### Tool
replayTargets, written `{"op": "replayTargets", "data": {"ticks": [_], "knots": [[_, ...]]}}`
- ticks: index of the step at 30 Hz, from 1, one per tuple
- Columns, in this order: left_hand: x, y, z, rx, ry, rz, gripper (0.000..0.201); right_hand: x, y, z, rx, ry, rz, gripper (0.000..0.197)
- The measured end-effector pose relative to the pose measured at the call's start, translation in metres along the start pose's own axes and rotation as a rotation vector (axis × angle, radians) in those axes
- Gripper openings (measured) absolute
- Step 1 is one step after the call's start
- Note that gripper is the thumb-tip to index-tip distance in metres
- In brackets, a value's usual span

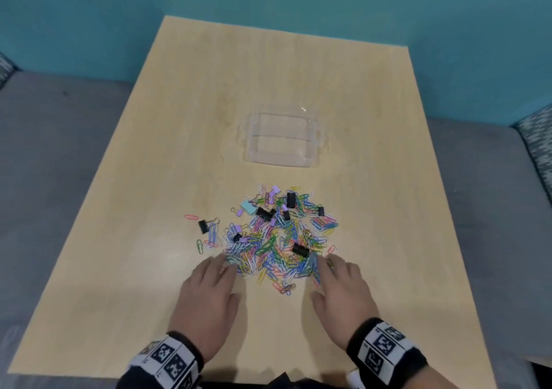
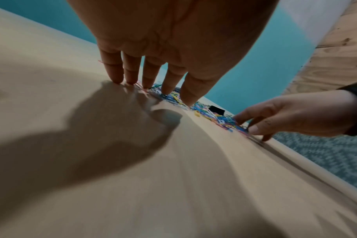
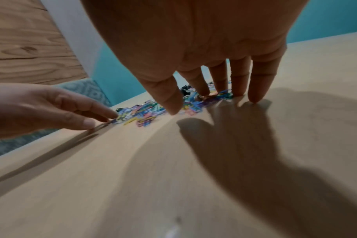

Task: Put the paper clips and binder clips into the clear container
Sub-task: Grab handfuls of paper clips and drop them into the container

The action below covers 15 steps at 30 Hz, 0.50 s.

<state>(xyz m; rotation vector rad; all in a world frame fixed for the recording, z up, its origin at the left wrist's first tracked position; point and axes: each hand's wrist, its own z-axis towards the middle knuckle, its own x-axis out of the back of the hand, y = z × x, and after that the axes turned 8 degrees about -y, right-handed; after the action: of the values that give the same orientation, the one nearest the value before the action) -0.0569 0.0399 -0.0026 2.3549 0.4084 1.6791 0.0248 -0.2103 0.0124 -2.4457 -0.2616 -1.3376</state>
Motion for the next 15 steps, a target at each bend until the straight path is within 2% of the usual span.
{"op": "replayTargets", "data": {"ticks": [2, 4, 9, 11, 15], "knots": [[0.000, 0.003, 0.000, -0.033, -0.009, -0.020, 0.042, 0.000, -0.003, 0.001, 0.050, 0.001, 0.020, 0.057], [0.001, 0.004, 0.003, -0.025, 0.013, -0.054, 0.040, 0.002, -0.002, 0.003, 0.019, 0.031, 0.072, 0.058], [0.007, 0.015, 0.029, 0.035, -0.025, -0.040, 0.080, 0.009, -0.008, 0.019, -0.057, -0.001, 0.086, 0.084], [0.006, 0.021, 0.044, 0.052, -0.037, 0.003, 0.085, 0.011, -0.018, 0.029, -0.049, 0.002, 0.070, 0.088], [0.009, 0.030, 0.066, 0.055, -0.018, 0.012, 0.059, 0.015, -0.026, 0.046, -0.047, 0.003, 0.100, 0.071]]}}
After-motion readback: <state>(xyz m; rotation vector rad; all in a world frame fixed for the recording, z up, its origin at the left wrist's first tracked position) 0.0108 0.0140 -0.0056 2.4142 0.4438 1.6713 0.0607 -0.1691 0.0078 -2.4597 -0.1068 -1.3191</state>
